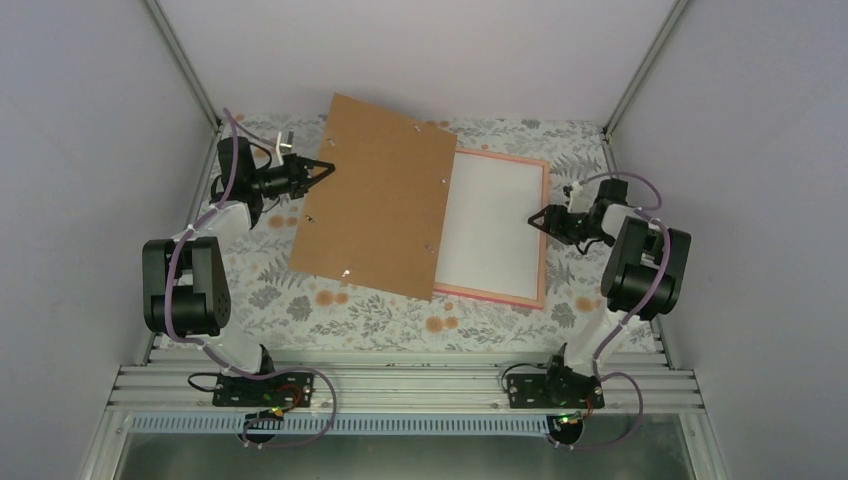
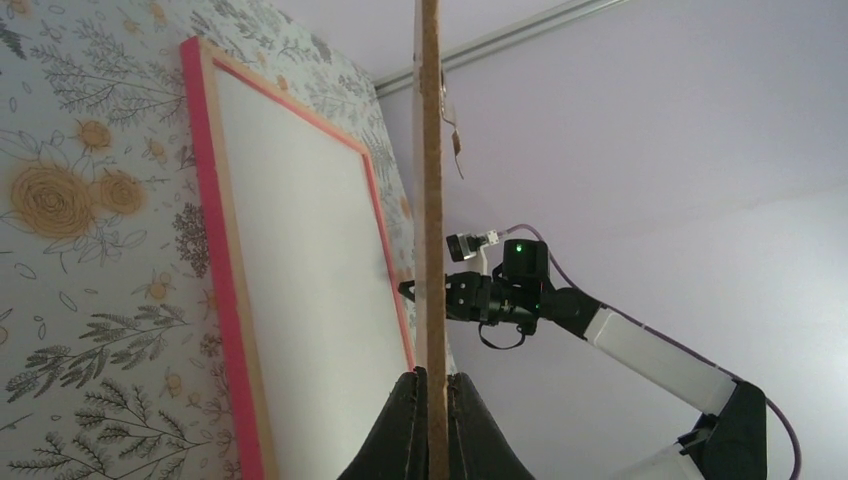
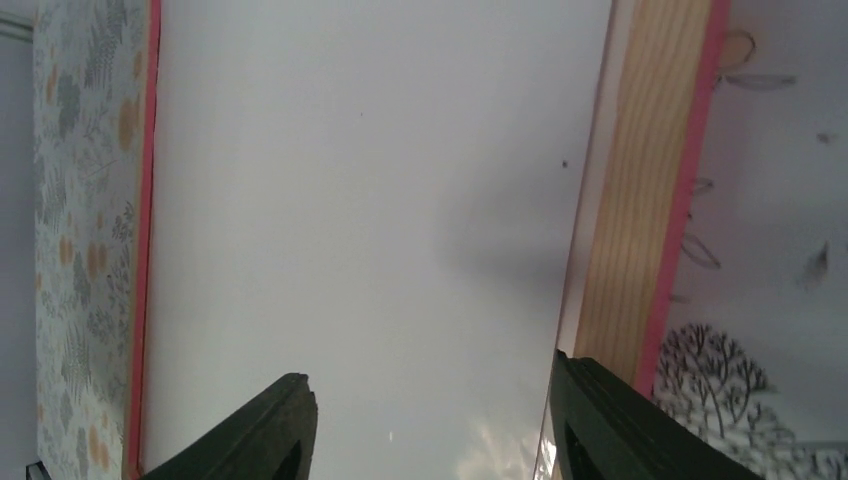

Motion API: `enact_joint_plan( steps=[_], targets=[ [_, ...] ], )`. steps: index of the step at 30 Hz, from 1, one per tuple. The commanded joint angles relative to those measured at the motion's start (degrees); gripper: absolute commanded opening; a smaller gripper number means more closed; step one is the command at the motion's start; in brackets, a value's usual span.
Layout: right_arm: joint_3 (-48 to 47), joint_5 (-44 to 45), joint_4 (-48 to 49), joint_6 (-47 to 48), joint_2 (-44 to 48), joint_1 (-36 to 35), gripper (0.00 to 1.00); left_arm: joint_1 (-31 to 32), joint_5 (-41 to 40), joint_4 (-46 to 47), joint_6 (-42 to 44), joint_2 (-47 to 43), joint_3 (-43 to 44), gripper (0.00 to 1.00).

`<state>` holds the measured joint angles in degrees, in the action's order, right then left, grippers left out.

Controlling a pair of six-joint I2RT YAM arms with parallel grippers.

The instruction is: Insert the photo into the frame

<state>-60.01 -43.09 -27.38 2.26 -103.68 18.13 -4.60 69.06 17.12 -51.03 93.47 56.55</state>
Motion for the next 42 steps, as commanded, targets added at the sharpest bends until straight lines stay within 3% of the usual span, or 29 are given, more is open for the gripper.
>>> enact_joint_plan(
  steps=[1, 7, 14, 20, 24, 29, 42],
  targets=[
    [-1.9, 0.0, 2.1, 1.6, -5.1, -0.2, 0.58, 0.1, 1.8, 0.0, 1.8, -1.5, 0.6, 0.02],
    [-1.0, -1.4, 2.2, 1.6, -7.6, -3.2, 0.5, -0.3, 1.3, 0.2, 2.0, -1.5, 0.4, 0.02],
    [-1.0, -2.8, 0.3, 3.0, -1.3, -3.5, 0.52, -0.8, 1.6, -0.1, 2.5, -2.4, -0.3, 0.02],
    [-3.5, 0.7, -1.9, 4.7, 3.3, 0.8, 0.53, -0.8, 1.5, -0.8, 3.6, -2.5, -0.4, 0.02],
    [-3.9, 6.4, -0.3, 4.0, 2.0, 1.0, 0.55, -0.8, 1.6, -0.1, 3.4, -1.7, -0.2, 0.02],
    [-4.5, 7.1, 0.1, 2.6, -2.3, 0.0, 0.6, -1.1, 1.8, -0.5, 3.9, -0.9, 1.5, 0.02],
    [-3.2, 1.7, 2.1, 2.3, -8.3, -6.2, 0.57, -13.2, 1.8, -1.8, 4.6, -3.0, 4.8, 0.02]
  ],
)
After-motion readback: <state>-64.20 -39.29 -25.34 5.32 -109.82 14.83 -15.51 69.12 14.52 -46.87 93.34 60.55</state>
